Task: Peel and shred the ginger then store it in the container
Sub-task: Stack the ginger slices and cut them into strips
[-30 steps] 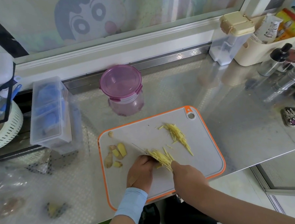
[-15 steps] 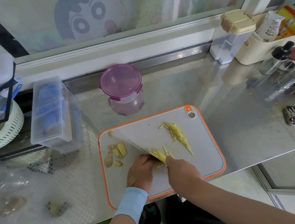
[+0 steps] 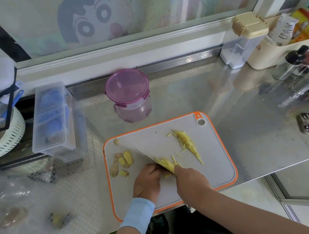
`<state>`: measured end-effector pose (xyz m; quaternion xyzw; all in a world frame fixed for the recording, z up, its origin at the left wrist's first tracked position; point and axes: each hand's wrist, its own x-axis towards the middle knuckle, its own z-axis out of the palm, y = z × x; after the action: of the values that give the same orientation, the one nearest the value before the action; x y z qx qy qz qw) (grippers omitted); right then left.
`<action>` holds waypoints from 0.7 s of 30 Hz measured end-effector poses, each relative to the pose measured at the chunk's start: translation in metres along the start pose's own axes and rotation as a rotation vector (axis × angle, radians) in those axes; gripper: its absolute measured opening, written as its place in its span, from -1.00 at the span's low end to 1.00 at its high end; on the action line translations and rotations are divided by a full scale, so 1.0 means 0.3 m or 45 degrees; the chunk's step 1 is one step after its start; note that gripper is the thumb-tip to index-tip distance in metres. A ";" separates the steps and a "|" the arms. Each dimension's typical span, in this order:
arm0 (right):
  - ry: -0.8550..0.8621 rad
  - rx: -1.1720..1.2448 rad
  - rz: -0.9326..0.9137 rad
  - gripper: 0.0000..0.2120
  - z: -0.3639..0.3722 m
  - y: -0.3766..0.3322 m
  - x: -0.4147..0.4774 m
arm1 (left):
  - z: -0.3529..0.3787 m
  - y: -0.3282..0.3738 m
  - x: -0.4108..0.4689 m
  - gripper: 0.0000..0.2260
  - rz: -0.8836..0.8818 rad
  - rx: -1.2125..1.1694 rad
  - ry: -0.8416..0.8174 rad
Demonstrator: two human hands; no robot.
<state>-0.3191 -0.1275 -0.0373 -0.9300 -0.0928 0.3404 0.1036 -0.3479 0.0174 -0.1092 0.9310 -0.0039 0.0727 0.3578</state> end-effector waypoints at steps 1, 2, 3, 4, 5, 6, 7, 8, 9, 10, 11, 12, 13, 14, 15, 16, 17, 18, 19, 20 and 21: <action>0.004 0.000 -0.003 -0.81 -0.003 -0.006 0.003 | 0.000 0.001 0.000 -0.72 -0.020 0.001 -0.004; 0.011 0.006 -0.004 -0.81 -0.004 -0.008 0.004 | 0.001 -0.004 0.000 -0.71 -0.022 0.012 -0.006; 0.017 0.012 -0.002 -0.82 -0.003 -0.008 0.005 | 0.002 -0.005 0.000 -0.71 -0.002 0.025 -0.006; 0.021 0.017 0.002 -0.82 0.000 -0.007 0.003 | 0.003 -0.009 0.001 -0.71 0.033 0.042 -0.012; 0.026 0.021 0.006 -0.82 0.004 -0.005 -0.001 | 0.003 -0.014 0.001 -0.70 0.069 0.064 -0.003; 0.030 0.023 0.008 -0.82 0.008 -0.002 -0.006 | 0.002 -0.018 0.004 -0.70 0.092 0.081 -0.001; 0.033 0.023 0.006 -0.82 0.011 0.002 -0.014 | 0.000 -0.020 0.006 -0.69 0.107 0.093 -0.005; 0.036 0.023 0.007 -0.81 0.014 0.008 -0.024 | 0.000 -0.024 0.005 -0.69 0.118 0.097 -0.009; 0.035 0.019 0.009 -0.81 0.016 0.015 -0.033 | 0.000 -0.025 0.003 -0.69 0.124 0.102 -0.013; 0.033 0.009 0.012 -0.81 0.016 0.022 -0.043 | 0.001 -0.027 0.001 -0.69 0.128 0.103 -0.013; 0.028 -0.007 0.015 -0.80 0.018 0.030 -0.051 | 0.001 -0.027 0.000 -0.69 0.127 0.096 -0.021; 0.027 -0.021 0.020 -0.80 0.020 0.037 -0.056 | 0.003 -0.030 -0.001 -0.69 0.120 0.089 -0.020; 0.025 -0.031 0.026 -0.79 0.024 0.041 -0.058 | 0.005 -0.035 -0.002 -0.69 0.112 0.085 -0.016; 0.024 -0.041 0.031 -0.77 0.026 0.043 -0.056 | 0.008 -0.041 -0.003 -0.69 0.110 0.080 -0.008; 0.020 -0.047 0.037 -0.76 0.029 0.038 -0.050 | 0.009 -0.042 -0.004 -0.70 0.110 0.077 -0.004; 0.017 -0.039 0.043 -0.76 0.030 0.031 -0.041 | 0.011 -0.044 -0.004 -0.70 0.117 0.080 -0.001; 0.017 -0.026 0.041 -0.77 0.028 0.020 -0.029 | 0.012 -0.042 -0.004 -0.71 0.124 0.084 -0.002; 0.021 -0.015 0.031 -0.78 0.026 0.007 -0.016 | 0.012 -0.039 -0.003 -0.70 0.124 0.083 0.001; 0.026 -0.007 0.017 -0.79 0.022 -0.005 -0.004 | 0.010 -0.035 -0.001 -0.70 0.119 0.076 0.003; 0.031 0.003 0.004 -0.80 0.018 -0.017 0.006 | 0.009 -0.033 0.001 -0.70 0.118 0.073 0.000; 0.033 0.014 -0.005 -0.81 0.016 -0.025 0.012 | 0.006 -0.029 0.002 -0.69 0.119 0.076 -0.005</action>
<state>-0.3204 -0.1187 -0.0411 -0.9335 -0.0914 0.3286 0.1104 -0.3465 0.0228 -0.1161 0.9402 -0.0458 0.0877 0.3260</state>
